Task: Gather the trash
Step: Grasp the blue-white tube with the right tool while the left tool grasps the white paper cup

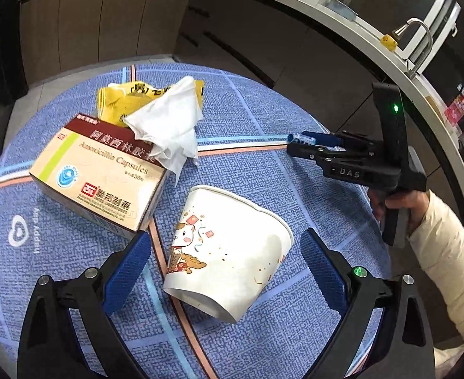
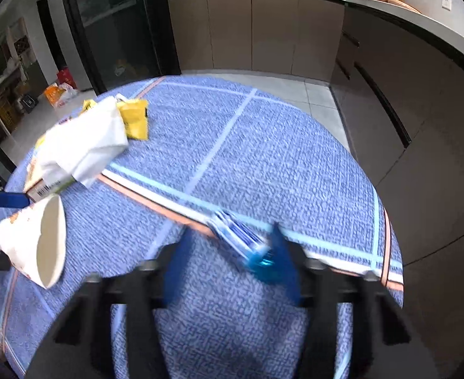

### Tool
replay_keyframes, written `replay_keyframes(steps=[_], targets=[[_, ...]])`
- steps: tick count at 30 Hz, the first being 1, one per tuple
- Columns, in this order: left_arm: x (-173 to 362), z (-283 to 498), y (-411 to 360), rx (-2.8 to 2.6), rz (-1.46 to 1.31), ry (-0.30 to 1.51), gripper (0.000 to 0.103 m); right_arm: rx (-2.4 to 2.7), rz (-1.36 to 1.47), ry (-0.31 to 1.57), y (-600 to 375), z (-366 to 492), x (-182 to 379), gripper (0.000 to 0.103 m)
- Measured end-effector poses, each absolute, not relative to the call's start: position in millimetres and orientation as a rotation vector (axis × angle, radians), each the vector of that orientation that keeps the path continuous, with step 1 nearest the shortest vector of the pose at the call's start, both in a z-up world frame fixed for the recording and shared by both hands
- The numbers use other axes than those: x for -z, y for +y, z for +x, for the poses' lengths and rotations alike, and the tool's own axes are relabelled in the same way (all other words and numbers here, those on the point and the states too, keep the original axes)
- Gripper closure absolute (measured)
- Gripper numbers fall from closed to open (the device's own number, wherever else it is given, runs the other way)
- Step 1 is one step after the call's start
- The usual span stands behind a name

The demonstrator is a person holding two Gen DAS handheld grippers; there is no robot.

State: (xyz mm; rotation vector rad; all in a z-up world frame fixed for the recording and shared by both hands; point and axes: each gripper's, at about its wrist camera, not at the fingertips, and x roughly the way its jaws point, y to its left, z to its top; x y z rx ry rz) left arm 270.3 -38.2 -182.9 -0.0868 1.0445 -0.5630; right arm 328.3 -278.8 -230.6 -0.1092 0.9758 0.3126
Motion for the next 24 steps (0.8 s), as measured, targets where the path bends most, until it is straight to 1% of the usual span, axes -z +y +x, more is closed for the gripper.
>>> replay_keyframes(steps=[1, 3, 7, 16, 17, 18, 19, 20, 21, 24], targets=[[183.6, 270.7, -38.2, 0.568, -0.094, 1.048, 0.014, -0.318, -0.107, 0.979, -278.4, 325.9, 230.3, 0.084], [184.8, 271.6, -39.2, 0.589, -0.108, 1.064, 0.027, -0.313, -0.094, 0.993, -278.5, 320.5, 228.8, 0.085], [184.2, 266.2, -41.4, 0.606, -0.113, 1.066, 0.029, -0.316, -0.051, 0.999, -274.7, 294.2, 224.9, 0.086], [182.1, 253.9, -53.3, 0.627, -0.079, 1.077, 0.028, -0.301, 0.12, 0.988, -266.3, 218.0, 220.1, 0.086], [181.5, 253.3, -54.1, 0.627, -0.079, 1.074, 0.029, -0.296, 0.141, 0.988, -267.3, 208.0, 219.7, 0.086], [180.3, 251.7, -55.3, 0.628, -0.077, 1.069, 0.034, -0.293, 0.153, 0.987, -267.0, 202.1, 219.7, 0.086], [179.1, 250.1, -56.3, 0.633, -0.076, 1.067, 0.039, -0.287, 0.167, 0.983, -268.0, 193.8, 218.3, 0.086], [178.8, 248.7, -56.9, 0.637, -0.077, 1.069, 0.047, -0.281, 0.17, 0.98, -267.6, 187.8, 215.7, 0.086], [178.1, 246.8, -58.4, 0.645, -0.077, 1.072, 0.051, -0.276, 0.17, 0.978, -268.6, 186.3, 213.5, 0.086], [174.9, 239.7, -64.3, 0.653, -0.055, 1.065, 0.052, -0.274, 0.174, 0.971, -267.8, 174.2, 208.9, 0.086]])
